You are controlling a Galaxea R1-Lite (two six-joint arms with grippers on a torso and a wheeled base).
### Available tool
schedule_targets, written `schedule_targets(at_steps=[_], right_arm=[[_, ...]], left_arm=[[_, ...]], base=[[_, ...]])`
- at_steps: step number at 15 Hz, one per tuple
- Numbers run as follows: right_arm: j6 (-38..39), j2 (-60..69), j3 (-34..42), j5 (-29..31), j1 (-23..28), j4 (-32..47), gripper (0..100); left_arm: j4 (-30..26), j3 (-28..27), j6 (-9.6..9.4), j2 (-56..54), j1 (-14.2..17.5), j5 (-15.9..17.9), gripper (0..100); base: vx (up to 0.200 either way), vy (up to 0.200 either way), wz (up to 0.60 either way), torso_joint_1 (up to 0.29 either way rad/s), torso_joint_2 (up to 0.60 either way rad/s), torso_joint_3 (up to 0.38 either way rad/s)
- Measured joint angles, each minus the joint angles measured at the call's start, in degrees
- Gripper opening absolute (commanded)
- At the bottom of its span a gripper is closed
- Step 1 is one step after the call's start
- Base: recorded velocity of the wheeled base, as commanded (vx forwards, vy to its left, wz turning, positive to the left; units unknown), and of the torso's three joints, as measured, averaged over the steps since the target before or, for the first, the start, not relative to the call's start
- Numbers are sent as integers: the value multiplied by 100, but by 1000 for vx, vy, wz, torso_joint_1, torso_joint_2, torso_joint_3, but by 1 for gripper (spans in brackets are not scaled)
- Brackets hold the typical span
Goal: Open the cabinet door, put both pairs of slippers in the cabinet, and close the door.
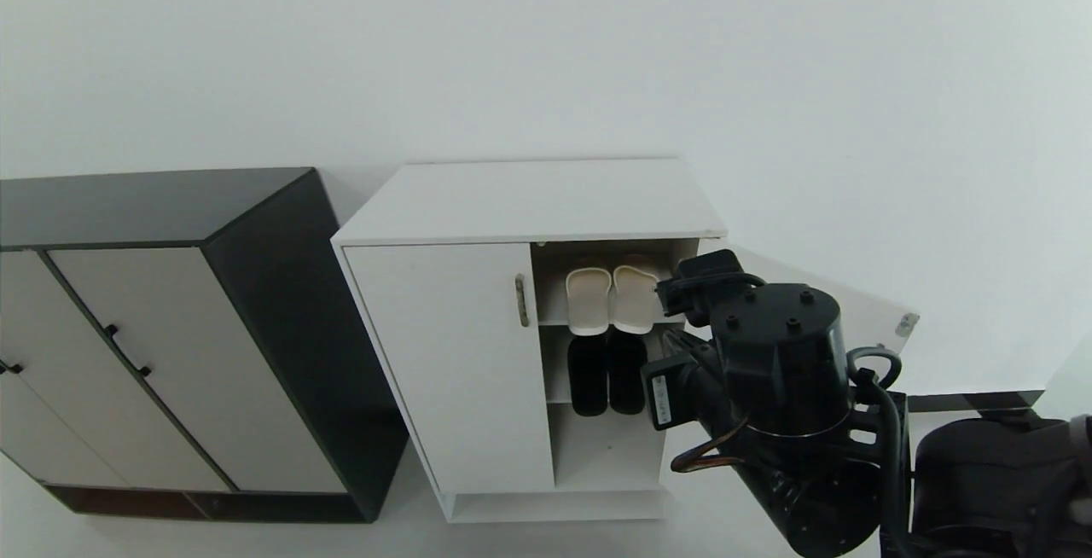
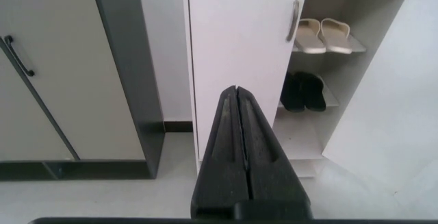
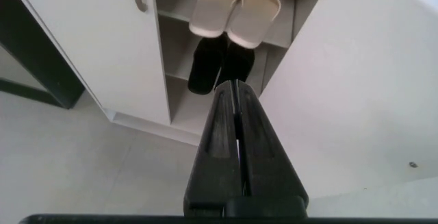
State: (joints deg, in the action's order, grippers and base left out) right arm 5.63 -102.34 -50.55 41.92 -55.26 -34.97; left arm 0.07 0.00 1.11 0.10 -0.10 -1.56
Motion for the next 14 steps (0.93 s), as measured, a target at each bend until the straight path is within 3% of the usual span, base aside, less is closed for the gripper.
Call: schedule_targets(at_steps=[8, 14], right_arm=[[-90, 88, 9, 1, 16, -63, 0], [-161, 55, 32, -32, 50, -72, 0]], left_arm=[[2, 0, 0, 0, 2, 1, 0], [2, 0, 11, 0, 0, -22, 0]], base=[[0, 0, 0, 248, -560, -312], [0, 0, 0, 115, -253, -135]])
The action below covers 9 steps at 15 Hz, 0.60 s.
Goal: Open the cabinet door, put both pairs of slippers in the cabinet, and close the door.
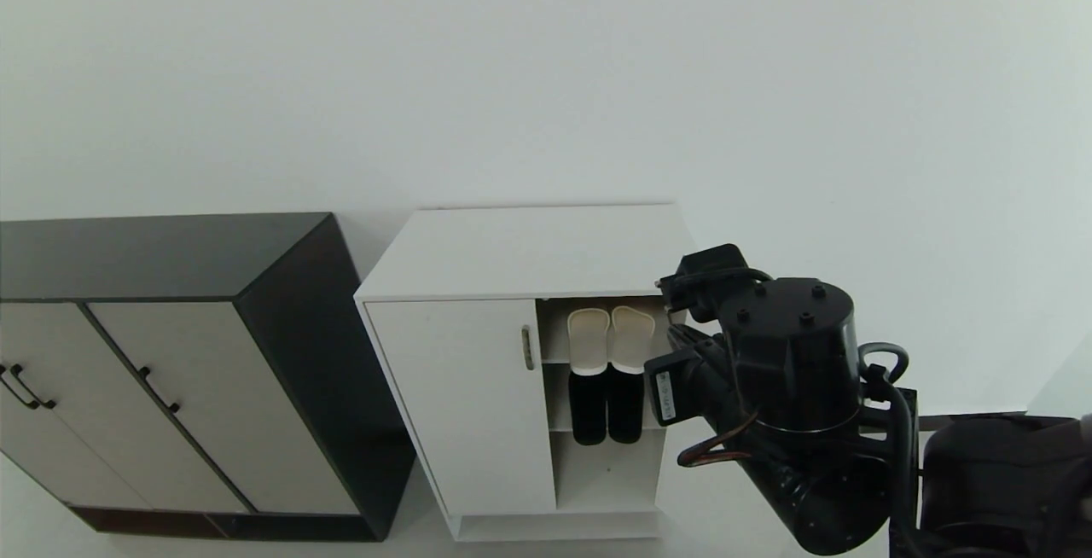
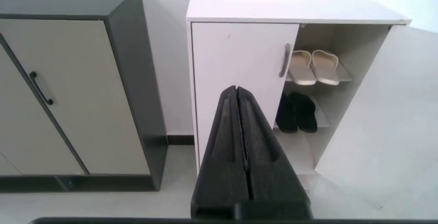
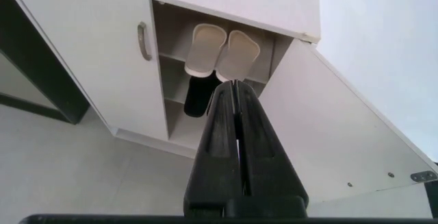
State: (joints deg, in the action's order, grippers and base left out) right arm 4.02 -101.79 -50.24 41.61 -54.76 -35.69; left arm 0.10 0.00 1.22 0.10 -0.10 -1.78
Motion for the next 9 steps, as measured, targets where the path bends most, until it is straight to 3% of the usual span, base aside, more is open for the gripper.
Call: schedule_targets(at_steps=[6, 9], right_arm=[[-9, -46, 22, -11, -6, 1, 0], [-9, -107, 22, -9, -6, 4, 0]], left_arm=[[-2, 0, -21, 0, 0, 22, 0], [0, 0, -21, 0, 2, 23, 0]], base=[[0, 0, 0, 0, 0, 0], [0, 0, -600, 4, -1, 4]])
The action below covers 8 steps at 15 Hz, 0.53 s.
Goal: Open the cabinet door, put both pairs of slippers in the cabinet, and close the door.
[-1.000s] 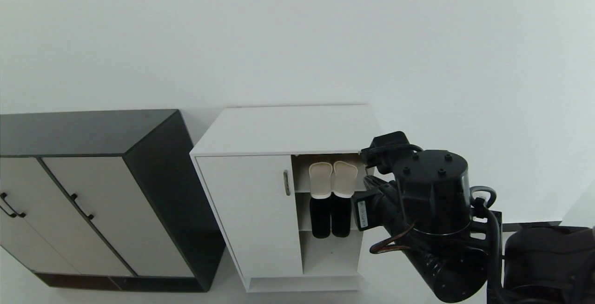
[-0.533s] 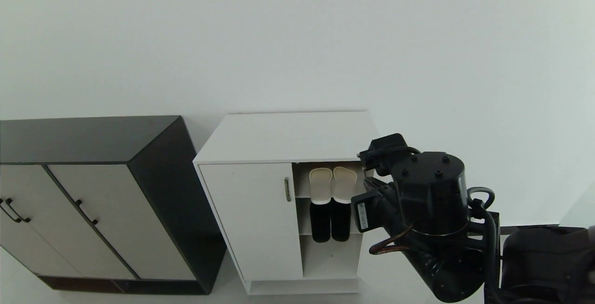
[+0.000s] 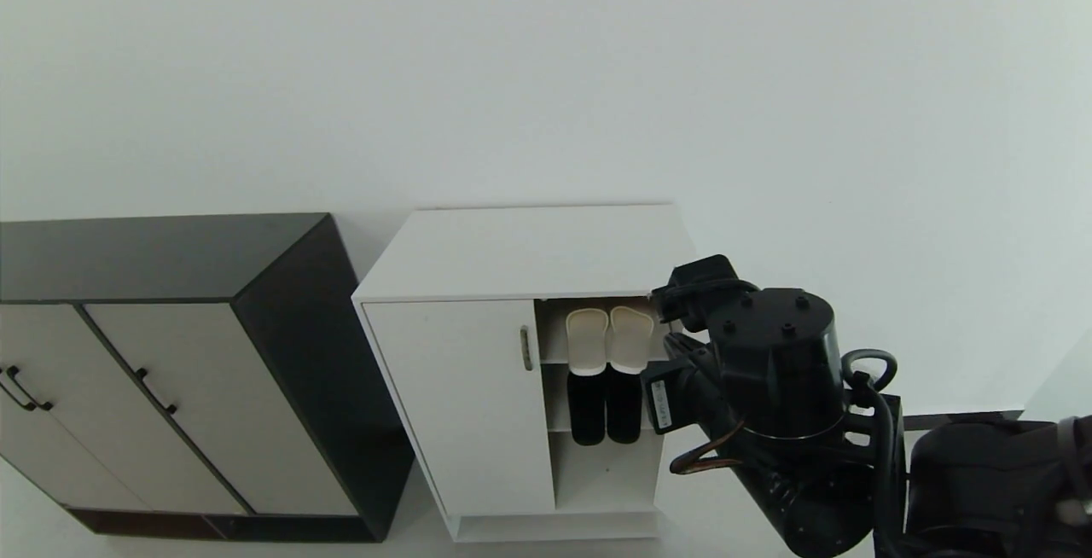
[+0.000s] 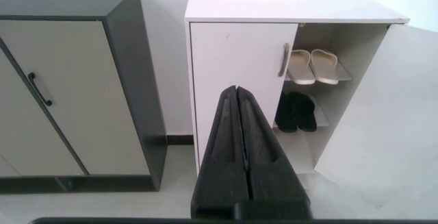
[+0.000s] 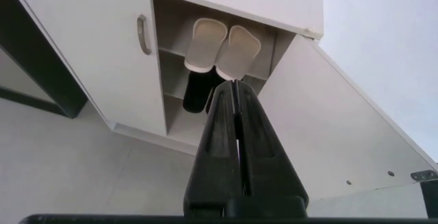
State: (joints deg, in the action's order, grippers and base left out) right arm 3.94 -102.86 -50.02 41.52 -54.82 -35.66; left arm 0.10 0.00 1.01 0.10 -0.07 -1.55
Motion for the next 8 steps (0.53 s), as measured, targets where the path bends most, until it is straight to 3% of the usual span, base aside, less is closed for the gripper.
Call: schedule_targets(at_steps=[5, 8], right_arm=[[2, -39, -11, 7, 37, -11, 0], [-13, -44, -89, -57, 306, -15, 0]], left_arm=[[-5, 0, -6, 0, -2, 0, 0], [-2, 0, -1, 0, 0, 0, 0]], base=[[0, 0, -600, 5, 1, 1], [0, 0, 0, 0, 0, 0]])
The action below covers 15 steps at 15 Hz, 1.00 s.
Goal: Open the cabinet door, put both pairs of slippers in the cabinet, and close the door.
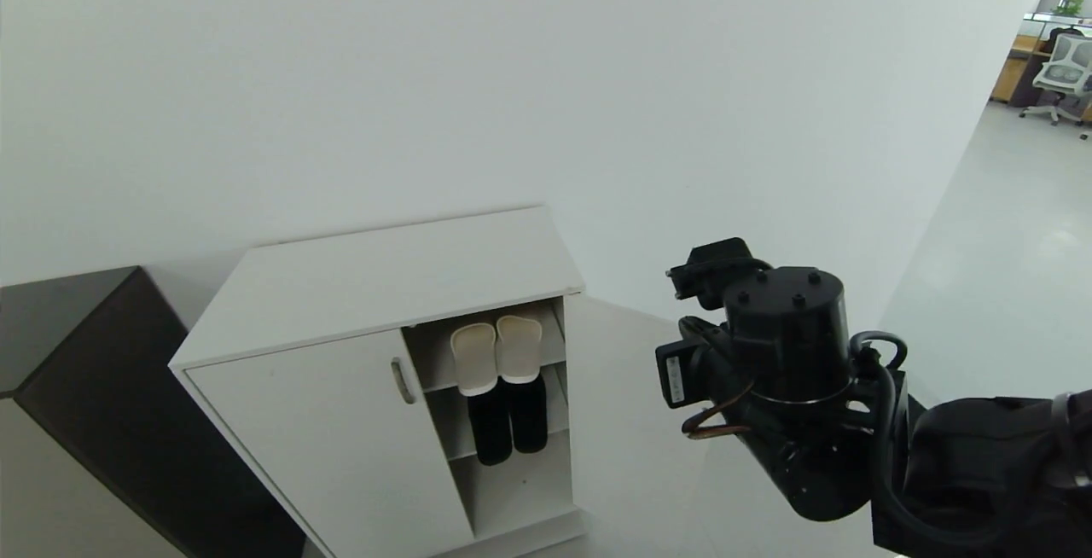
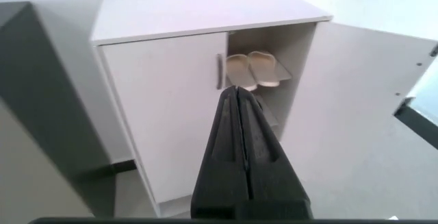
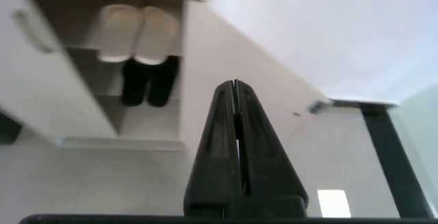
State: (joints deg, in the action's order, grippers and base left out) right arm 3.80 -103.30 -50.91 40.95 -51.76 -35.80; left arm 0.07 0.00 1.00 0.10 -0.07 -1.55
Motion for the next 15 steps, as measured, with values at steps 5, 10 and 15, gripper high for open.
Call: schedule_targets(at_steps=[5, 10, 15], right_arm=[[-20, -52, -293, -839, 874, -144, 0], [22, -380, -713, -1180, 1440, -137, 0], [35, -850, -1209, -1360, 1816, -156, 0]], left_arm=[[0, 0, 4, 0, 0, 10, 0], [0, 0, 4, 0, 0, 10, 0], [0, 0, -5, 0, -2, 7, 0]], base=[[-40, 0, 0, 0, 0, 0], [-200, 0, 0, 2, 4, 0], [0, 0, 0, 0, 0, 0]])
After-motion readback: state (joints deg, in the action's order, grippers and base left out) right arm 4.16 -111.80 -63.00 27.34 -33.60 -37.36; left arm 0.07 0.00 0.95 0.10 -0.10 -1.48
